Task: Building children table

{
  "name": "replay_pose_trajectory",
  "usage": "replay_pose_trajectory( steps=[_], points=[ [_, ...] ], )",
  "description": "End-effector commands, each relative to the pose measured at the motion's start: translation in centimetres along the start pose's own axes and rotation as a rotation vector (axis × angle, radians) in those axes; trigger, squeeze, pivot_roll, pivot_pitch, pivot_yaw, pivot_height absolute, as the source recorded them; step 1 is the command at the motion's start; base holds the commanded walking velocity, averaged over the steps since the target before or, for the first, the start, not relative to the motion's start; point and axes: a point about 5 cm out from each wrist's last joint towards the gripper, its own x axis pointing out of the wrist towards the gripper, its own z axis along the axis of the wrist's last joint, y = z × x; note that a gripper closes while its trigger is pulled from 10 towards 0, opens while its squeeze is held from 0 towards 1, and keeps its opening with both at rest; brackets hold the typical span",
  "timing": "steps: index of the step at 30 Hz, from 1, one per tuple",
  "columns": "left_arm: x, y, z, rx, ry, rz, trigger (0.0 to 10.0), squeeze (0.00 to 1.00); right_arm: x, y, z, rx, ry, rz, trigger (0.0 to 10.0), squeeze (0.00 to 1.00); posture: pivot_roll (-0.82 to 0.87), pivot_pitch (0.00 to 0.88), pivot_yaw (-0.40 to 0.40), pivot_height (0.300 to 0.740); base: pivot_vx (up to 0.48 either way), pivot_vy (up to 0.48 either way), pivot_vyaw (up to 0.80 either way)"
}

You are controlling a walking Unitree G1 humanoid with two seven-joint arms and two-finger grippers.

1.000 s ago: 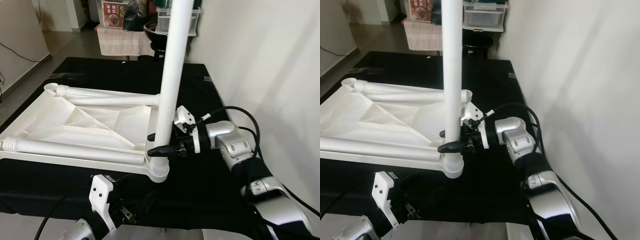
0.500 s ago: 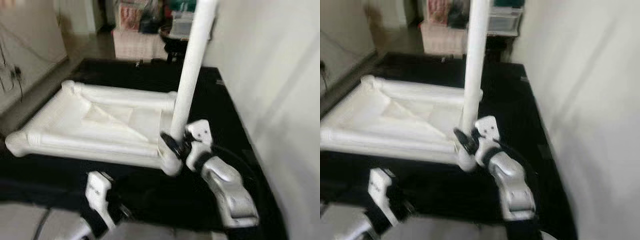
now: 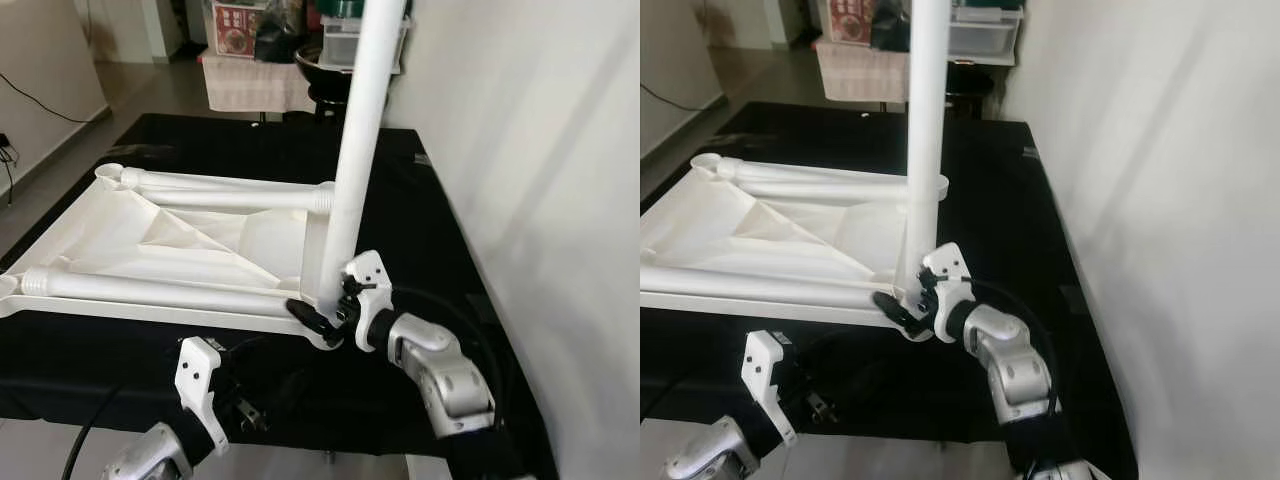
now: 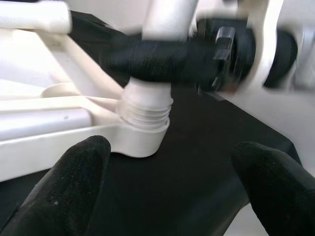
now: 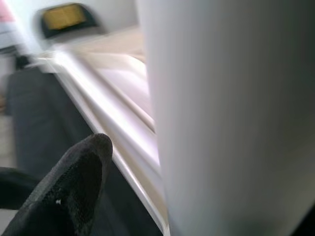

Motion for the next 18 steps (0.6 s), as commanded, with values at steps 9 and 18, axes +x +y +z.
replay_pose_trajectory(
  steps=[9,18],
  points=[
    [0.1,-0.3,-0.6,-0.006,0.005,0.006,10.0,0.0,1.0,-0.3,2.0,-0.187,0.05,0.4,10.0,0.0,-0.08,0.0,-0.109,0.74,0.0,0.0,0.0],
    [0.1,-0.7,-0.7,-0.008,0.003,0.009,10.0,0.0,2.5,-2.2,3.3,-0.199,0.076,0.455,0.0,0.0,-0.06,0.0,-0.119,0.74,0.0,0.0,0.0]
  ],
)
